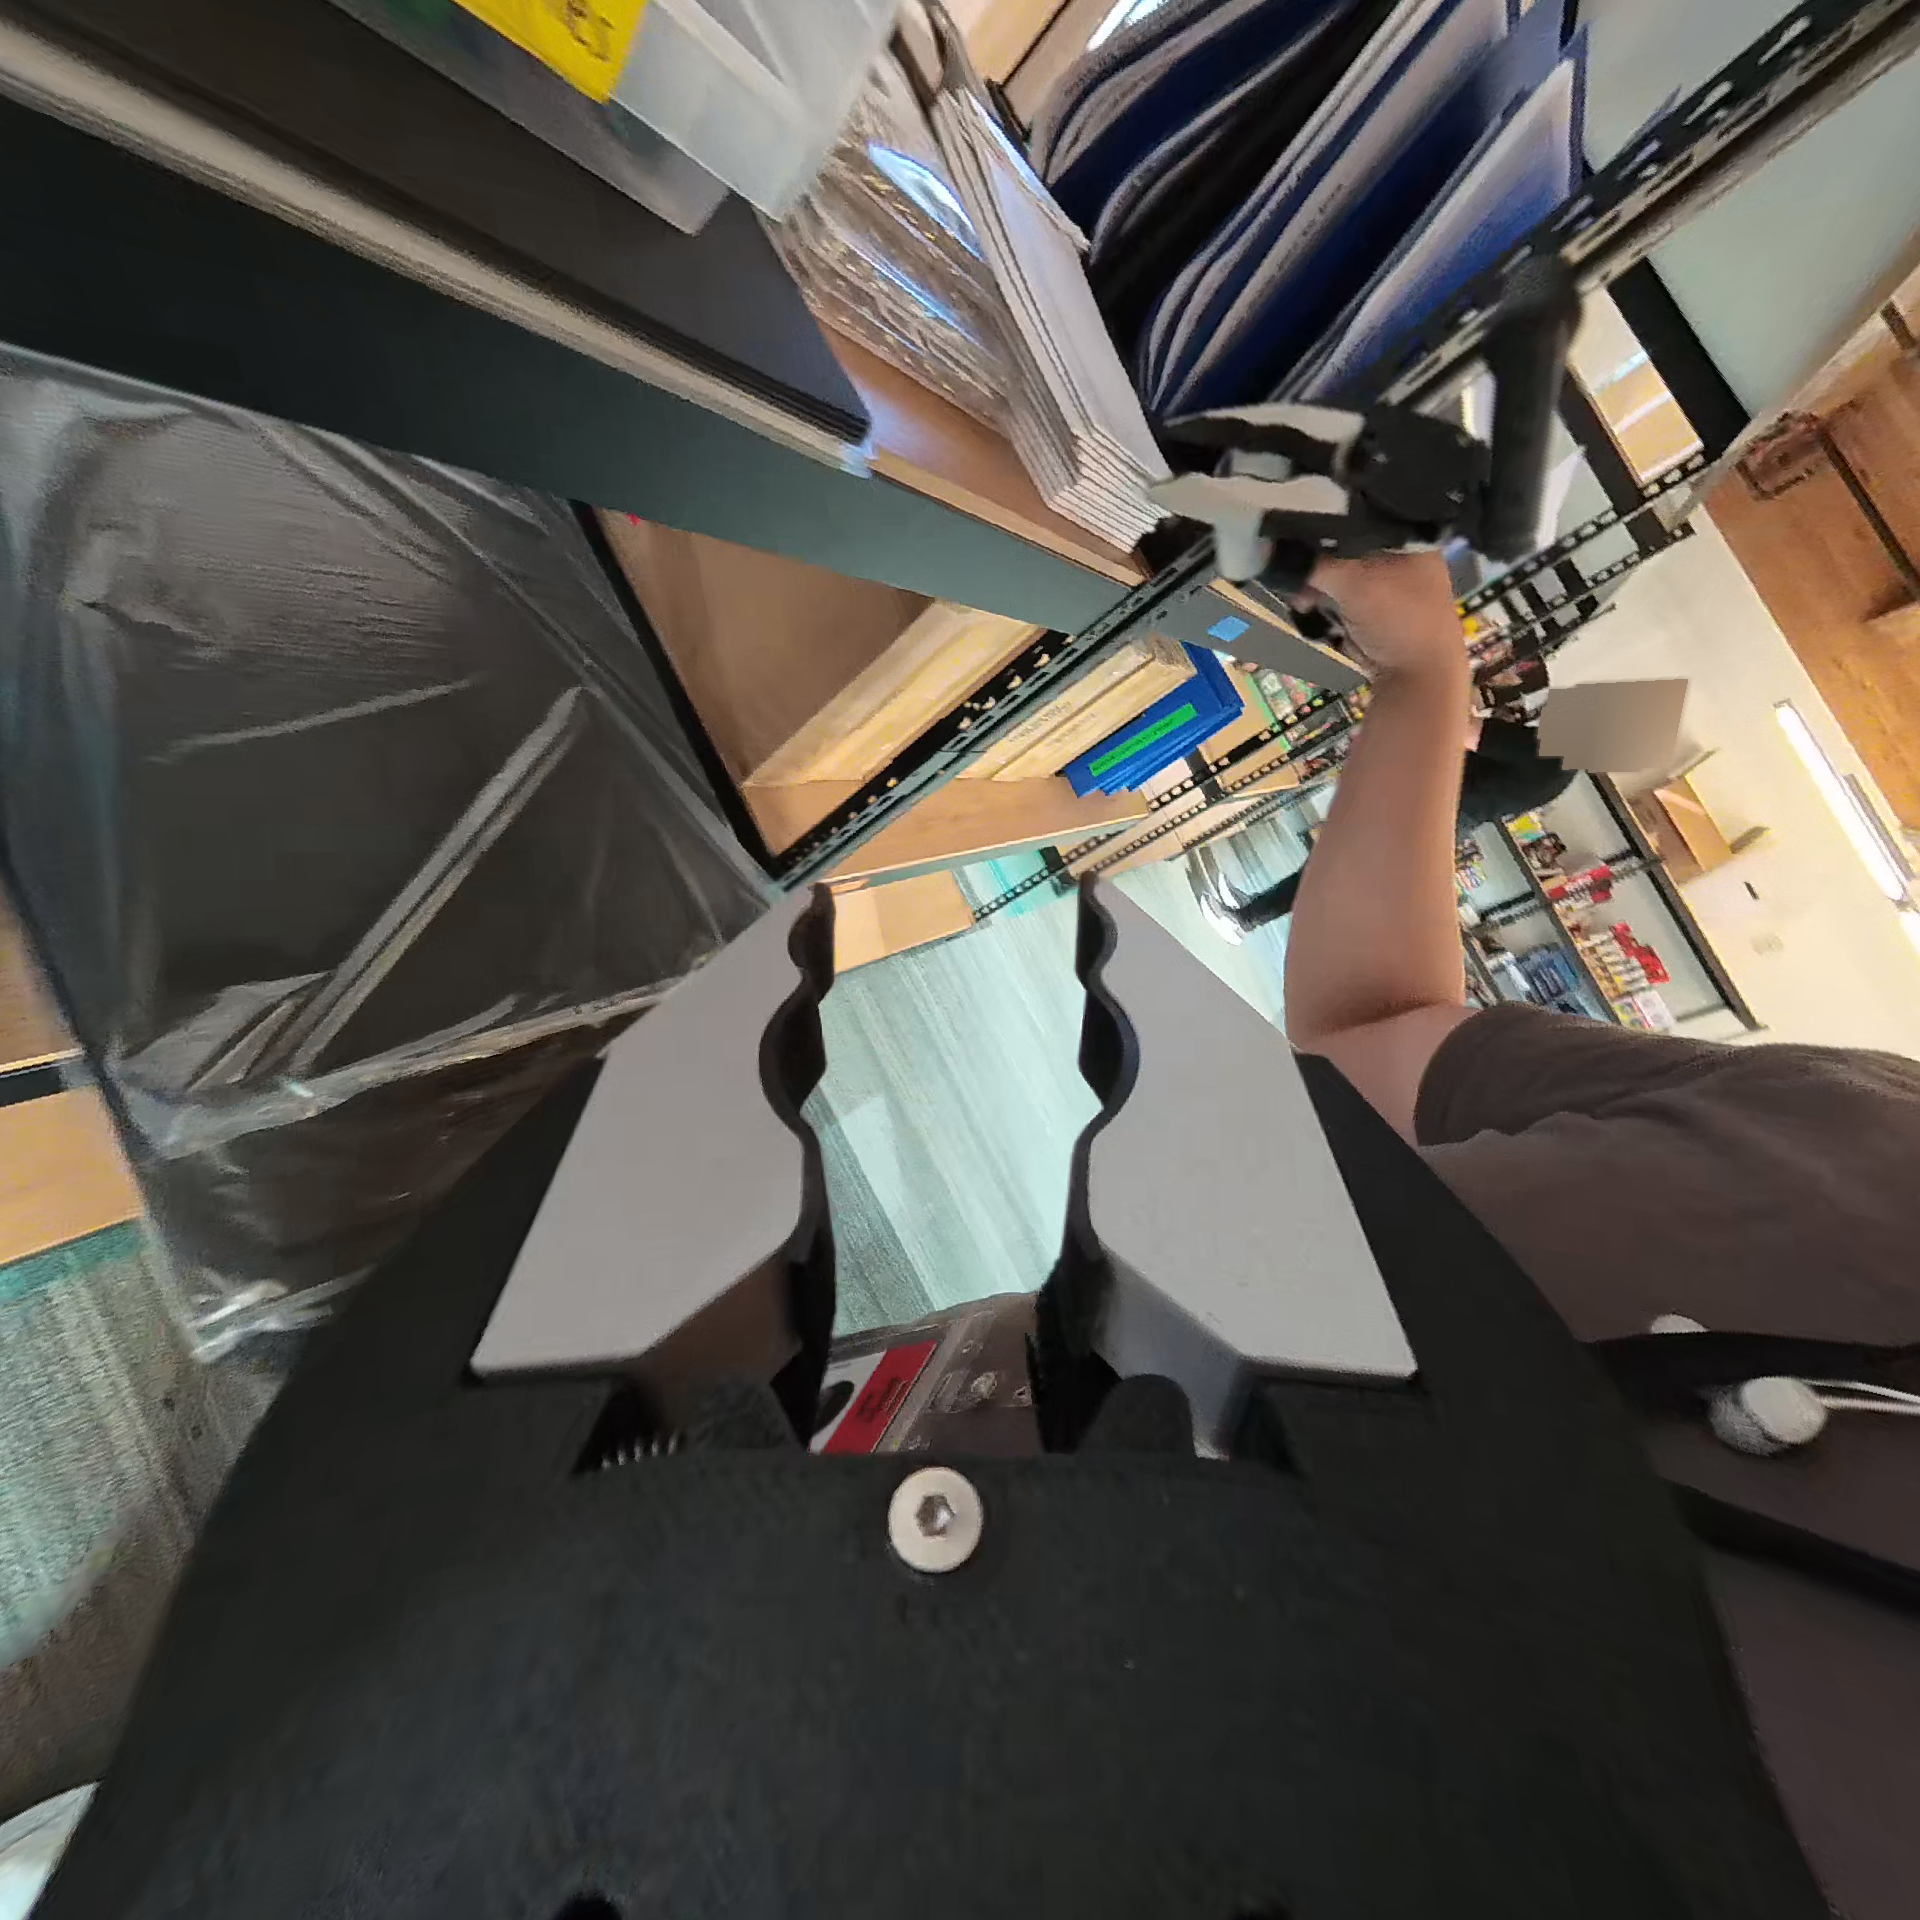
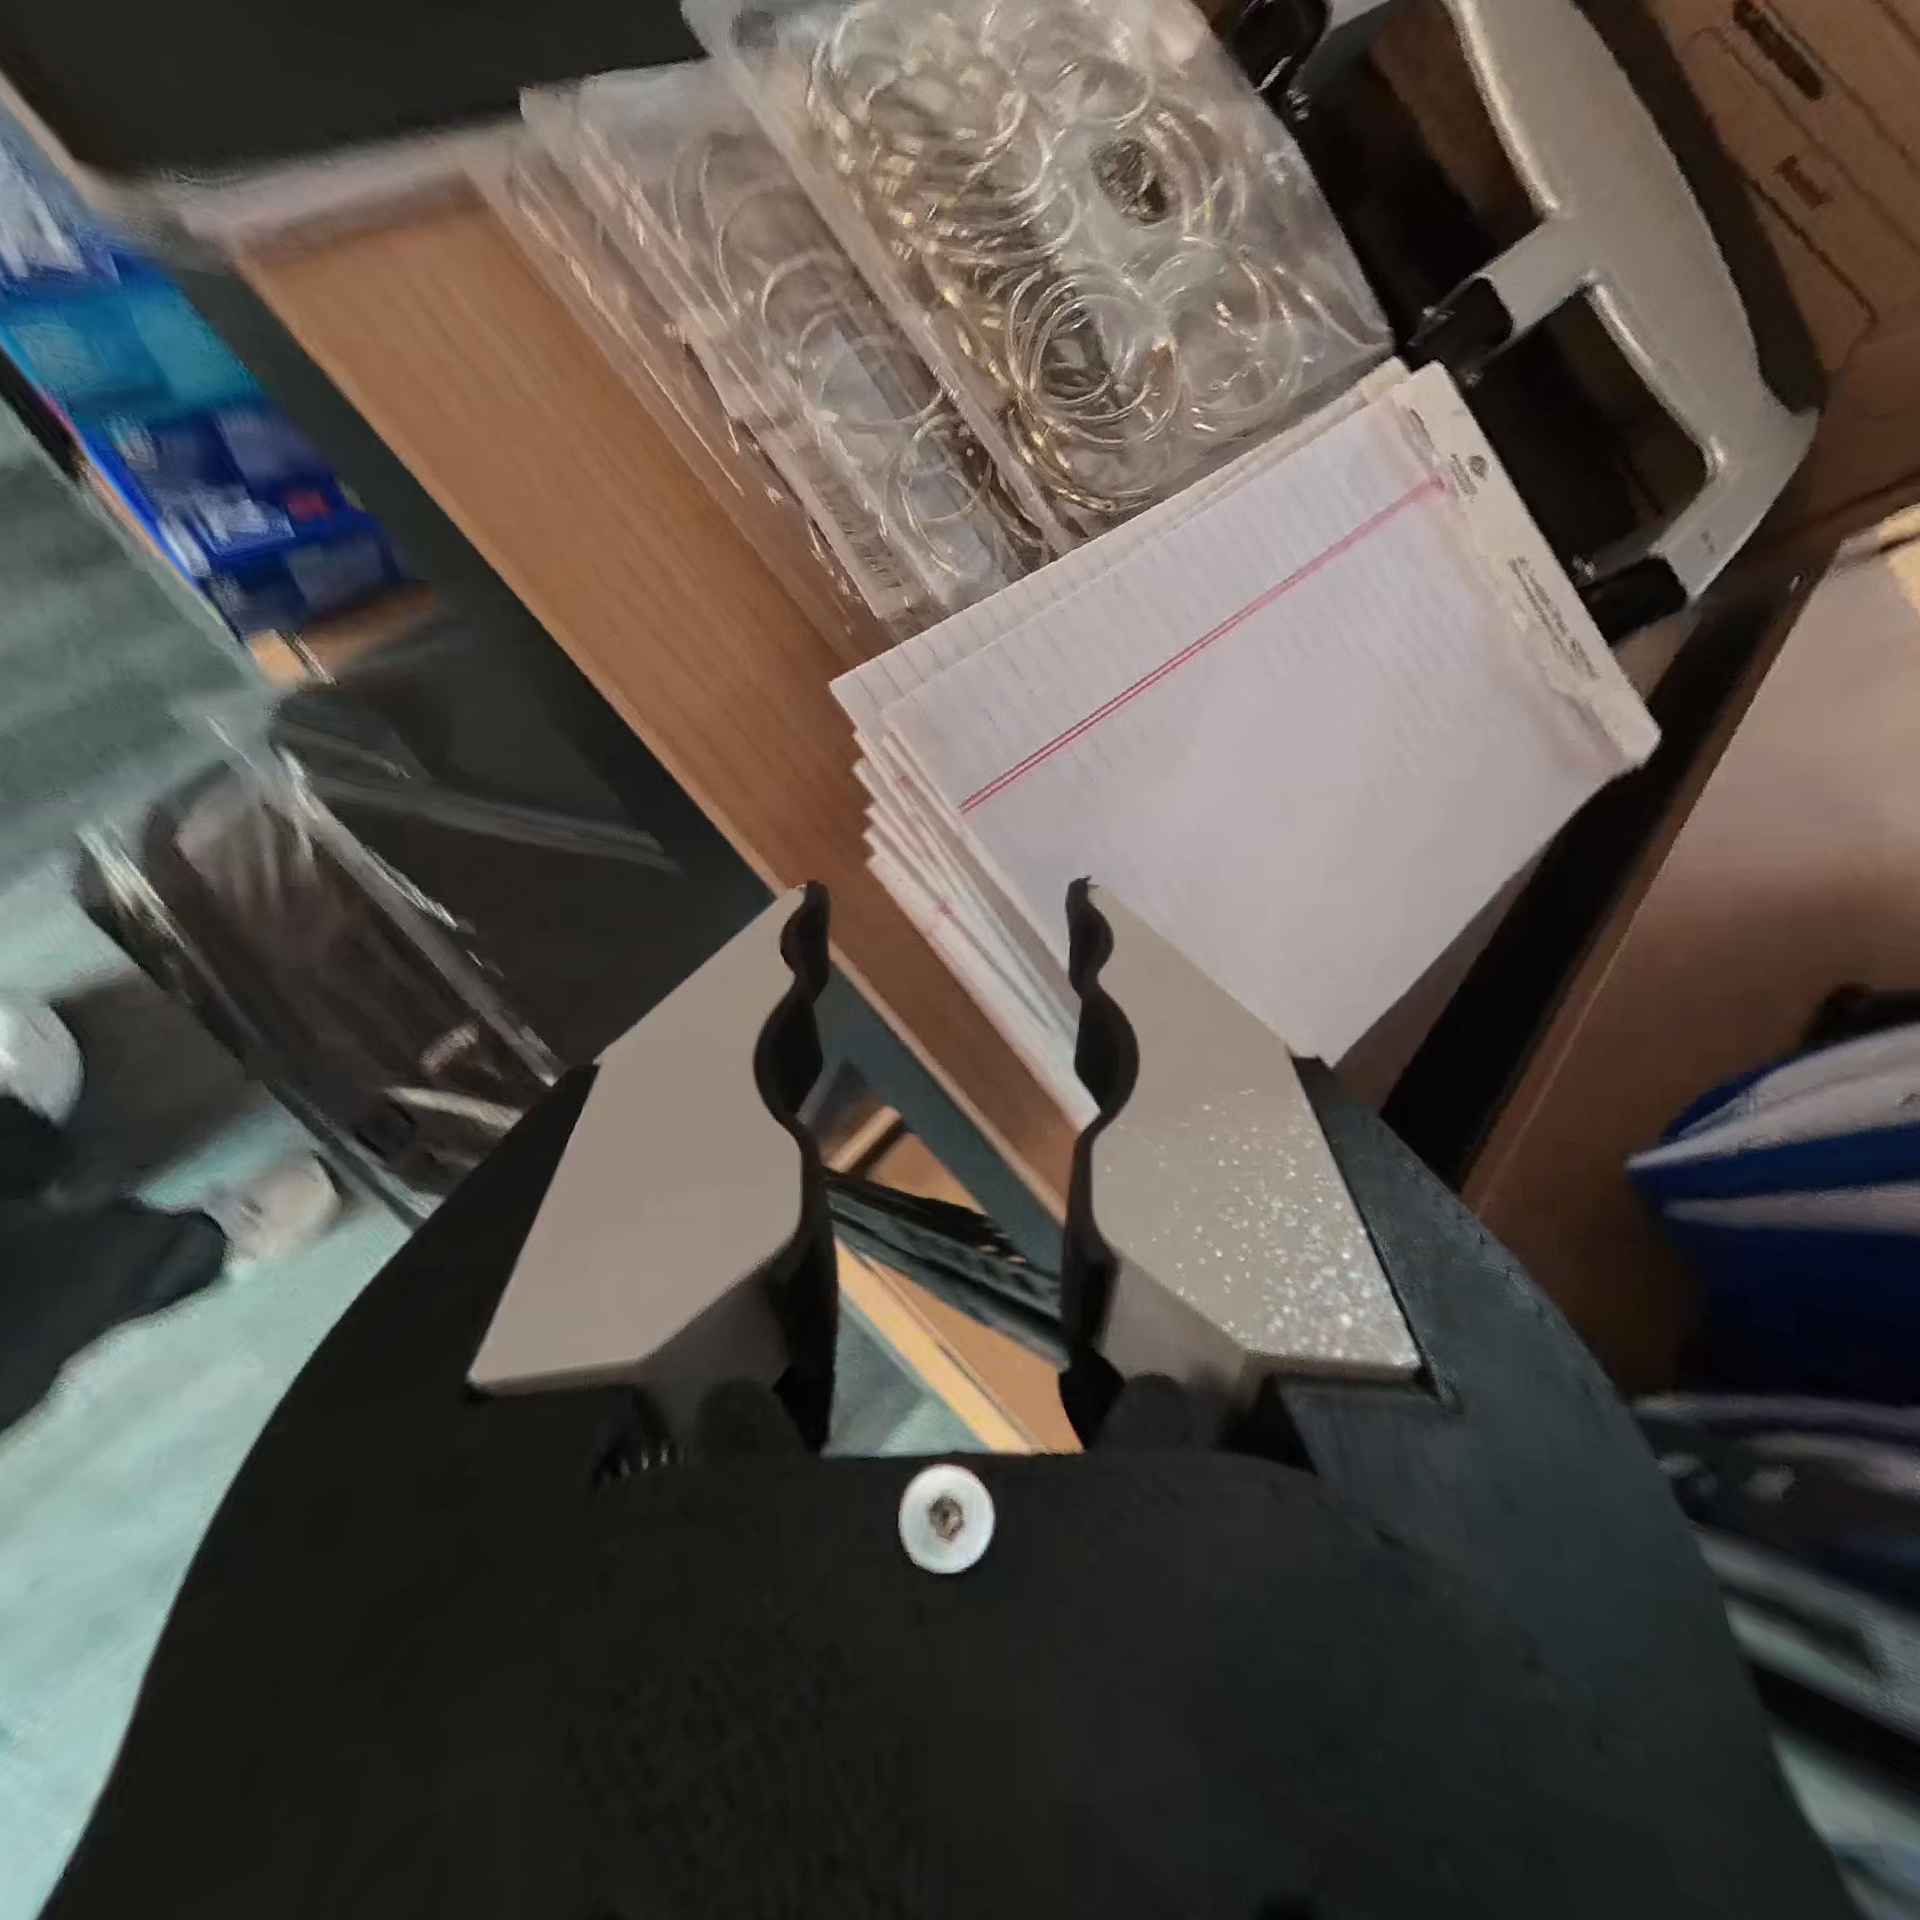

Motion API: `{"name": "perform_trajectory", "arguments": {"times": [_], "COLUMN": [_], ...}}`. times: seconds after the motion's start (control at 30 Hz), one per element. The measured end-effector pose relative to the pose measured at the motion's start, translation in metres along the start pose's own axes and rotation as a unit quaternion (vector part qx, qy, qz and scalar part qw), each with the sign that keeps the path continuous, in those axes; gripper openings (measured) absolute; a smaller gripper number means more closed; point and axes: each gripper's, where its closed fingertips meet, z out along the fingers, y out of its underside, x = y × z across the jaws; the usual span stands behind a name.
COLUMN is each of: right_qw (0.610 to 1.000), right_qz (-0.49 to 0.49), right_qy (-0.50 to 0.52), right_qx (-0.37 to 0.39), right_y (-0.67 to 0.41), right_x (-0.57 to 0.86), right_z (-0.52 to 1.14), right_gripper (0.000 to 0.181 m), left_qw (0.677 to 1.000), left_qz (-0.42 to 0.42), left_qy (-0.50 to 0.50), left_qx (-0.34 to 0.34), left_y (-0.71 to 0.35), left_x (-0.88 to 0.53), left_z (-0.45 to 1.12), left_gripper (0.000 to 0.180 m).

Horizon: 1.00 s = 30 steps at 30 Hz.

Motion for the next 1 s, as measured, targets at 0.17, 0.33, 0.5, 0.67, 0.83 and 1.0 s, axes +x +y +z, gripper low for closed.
{"name": "perform_trajectory", "arguments": {"times": [0.17, 0.33, 0.5, 0.67, 0.83, 1.0], "right_qw": [0.976, 0.974, 0.99, 0.943, 0.894, 0.855], "right_qz": [0.195, 0.217, -0.041, -0.174, -0.22, -0.259], "right_qy": [0.026, 0.07, 0.033, -0.076, -0.151, -0.206], "right_qx": [0.097, 0.014, -0.13, -0.272, -0.36, -0.399], "right_y": [-0.029, -0.079, -0.129, -0.114, -0.096, -0.063], "right_x": [-0.002, 0.022, 0.065, 0.094, 0.115, 0.137], "right_z": [-0.038, -0.045, -0.013, 0.021, 0.061, 0.099], "right_gripper": [0.063, 0.087, 0.049, 0.046, 0.043, 0.042], "left_qw": [1.0, 0.999, 0.999, 0.999, 0.999, 0.997], "left_qz": [0.011, 0.035, 0.04, 0.034, 0.023, 0.015], "left_qy": [-0.022, -0.011, 0.009, 0.002, -0.037, -0.065], "left_qx": [-0.001, -0.011, -0.016, -0.04, -0.022, 0.028], "left_y": [-0.003, -0.007, 0.001, 0.018, 0.011, -0.018], "left_x": [-0.028, -0.048, -0.063, -0.082, -0.095, -0.087], "left_z": [-0.039, -0.073, -0.095, -0.105, -0.094, -0.062], "left_gripper": [0.045, 0.044, 0.046, 0.047, 0.047, 0.048]}}
